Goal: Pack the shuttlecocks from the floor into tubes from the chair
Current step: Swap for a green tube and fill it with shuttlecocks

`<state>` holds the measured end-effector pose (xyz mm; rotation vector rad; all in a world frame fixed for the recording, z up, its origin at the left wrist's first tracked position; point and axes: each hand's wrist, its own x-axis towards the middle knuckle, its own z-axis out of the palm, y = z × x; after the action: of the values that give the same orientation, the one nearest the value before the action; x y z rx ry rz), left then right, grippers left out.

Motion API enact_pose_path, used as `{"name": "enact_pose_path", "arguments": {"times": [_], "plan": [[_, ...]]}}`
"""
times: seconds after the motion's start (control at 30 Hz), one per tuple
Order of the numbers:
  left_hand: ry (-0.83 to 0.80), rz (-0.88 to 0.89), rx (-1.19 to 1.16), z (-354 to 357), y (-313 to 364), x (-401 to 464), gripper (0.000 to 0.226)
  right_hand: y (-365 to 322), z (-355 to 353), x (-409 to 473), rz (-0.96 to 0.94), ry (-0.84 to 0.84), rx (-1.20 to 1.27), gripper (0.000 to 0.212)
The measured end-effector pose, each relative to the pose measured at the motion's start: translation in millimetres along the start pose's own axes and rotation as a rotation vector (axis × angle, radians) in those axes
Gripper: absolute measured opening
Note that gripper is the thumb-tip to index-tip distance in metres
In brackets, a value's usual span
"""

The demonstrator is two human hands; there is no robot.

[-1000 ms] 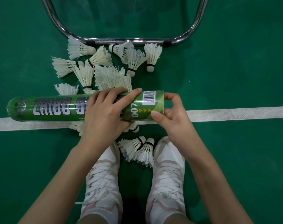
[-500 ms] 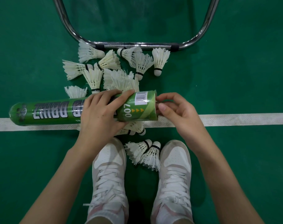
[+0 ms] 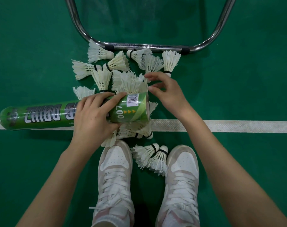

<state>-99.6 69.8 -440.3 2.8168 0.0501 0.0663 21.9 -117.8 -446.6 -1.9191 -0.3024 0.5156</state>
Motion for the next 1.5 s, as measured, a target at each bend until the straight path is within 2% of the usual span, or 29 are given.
{"name": "enact_pose_path", "arguments": {"times": [0.17,0.27,0.43,0.8,0.97,1.23,1.33,1.5], "plan": [[0.011,0.005,0.002,-0.4,-1.8,-0.2,0.082,1.8,6.6,13.2,0.009,-0.043,-0.069,0.033],[0.009,0.009,0.001,0.0,-1.3,-0.6,0.083,1.6,9.6,18.3,0.01,-0.049,-0.112,0.027],[0.014,-0.004,-0.009,1.0,-1.7,-0.1,0.083,2.4,9.7,20.3,0.002,0.021,-0.128,0.016],[0.013,-0.008,-0.018,-1.0,-0.5,0.4,0.082,-0.2,-13.0,8.7,-0.04,0.169,-0.149,0.015],[0.021,-0.016,-0.017,-1.2,1.3,1.2,0.082,-3.8,-33.3,-13.7,0.024,0.236,-0.009,0.03],[0.015,-0.025,-0.014,-1.6,3.1,2.0,0.08,-7.2,-34.1,-66.9,0.026,0.273,0.192,0.017],[0.012,-0.025,-0.009,-2.3,4.4,2.2,0.08,-9.2,-22.9,-83.7,0.064,0.248,0.218,0.022],[0.011,-0.019,-0.011,-2.3,8.2,2.7,0.08,-13.7,-3.6,-91.3,0.114,0.188,0.31,0.014]]}}
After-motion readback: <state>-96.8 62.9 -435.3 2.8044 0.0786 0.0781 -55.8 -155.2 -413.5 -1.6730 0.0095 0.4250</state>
